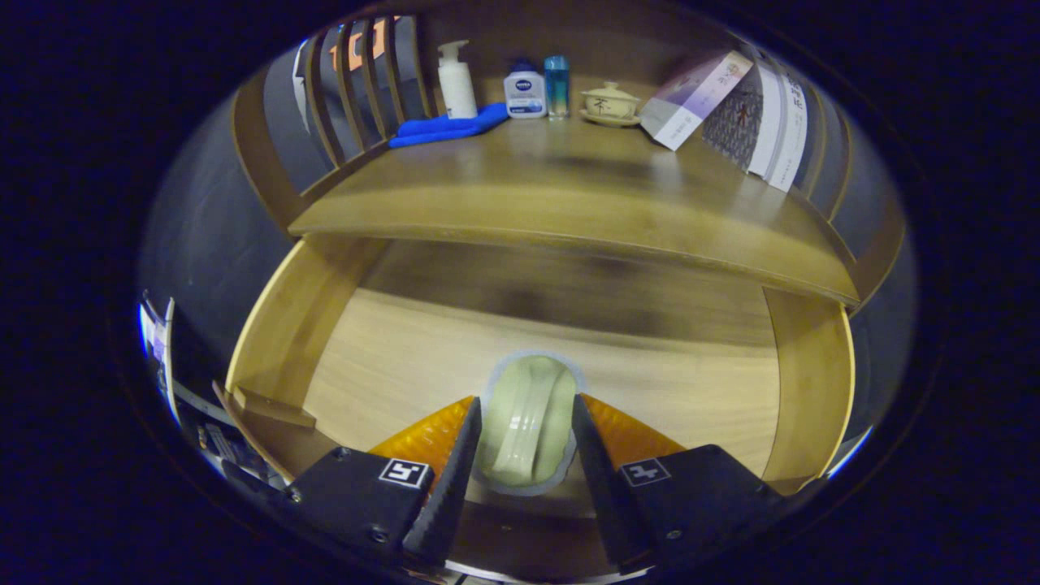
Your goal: Pull open the drawer, take out the items inside it, and place them on the countertop above the cabinet.
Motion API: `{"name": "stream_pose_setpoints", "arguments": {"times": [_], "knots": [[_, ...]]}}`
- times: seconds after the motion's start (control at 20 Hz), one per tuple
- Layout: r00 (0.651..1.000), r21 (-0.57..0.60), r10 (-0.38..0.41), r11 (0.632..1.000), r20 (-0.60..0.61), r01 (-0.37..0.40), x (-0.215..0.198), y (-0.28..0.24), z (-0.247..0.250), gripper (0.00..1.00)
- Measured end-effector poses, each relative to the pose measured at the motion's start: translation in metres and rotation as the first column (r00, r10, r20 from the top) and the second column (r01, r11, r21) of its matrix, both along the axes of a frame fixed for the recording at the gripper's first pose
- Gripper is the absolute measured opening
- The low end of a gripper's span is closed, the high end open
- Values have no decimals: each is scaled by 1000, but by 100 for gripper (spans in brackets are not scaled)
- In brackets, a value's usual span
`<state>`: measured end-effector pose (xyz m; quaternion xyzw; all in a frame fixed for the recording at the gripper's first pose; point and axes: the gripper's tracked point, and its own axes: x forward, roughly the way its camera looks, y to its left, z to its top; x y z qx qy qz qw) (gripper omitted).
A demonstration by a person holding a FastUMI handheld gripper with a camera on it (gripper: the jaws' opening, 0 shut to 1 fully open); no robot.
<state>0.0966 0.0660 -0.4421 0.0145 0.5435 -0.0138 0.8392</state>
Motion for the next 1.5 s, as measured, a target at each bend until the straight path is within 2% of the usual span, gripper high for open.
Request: {"name": "stream_pose_setpoints", "arguments": {"times": [0.15,0.2,0.35,0.6,0.7,0.8,1.0,1.5], "knots": [[999,18,-24,1000,-47,25,-3,-2,-11,61],[998,24,-27,999,-62,29,-5,-3,-14,54],[998,27,-32,999,-56,33,-4,-3,-15,52],[999,9,-3,1000,-41,3,-4,0,-14,39],[999,0,-8,1000,-33,8,-2,-1,-12,28],[999,6,-9,1000,-38,9,-4,0,-10,21],[999,1,-38,999,1,38,0,-3,13,21],[985,-7,-12,1000,173,13,30,1,101,20]]}}
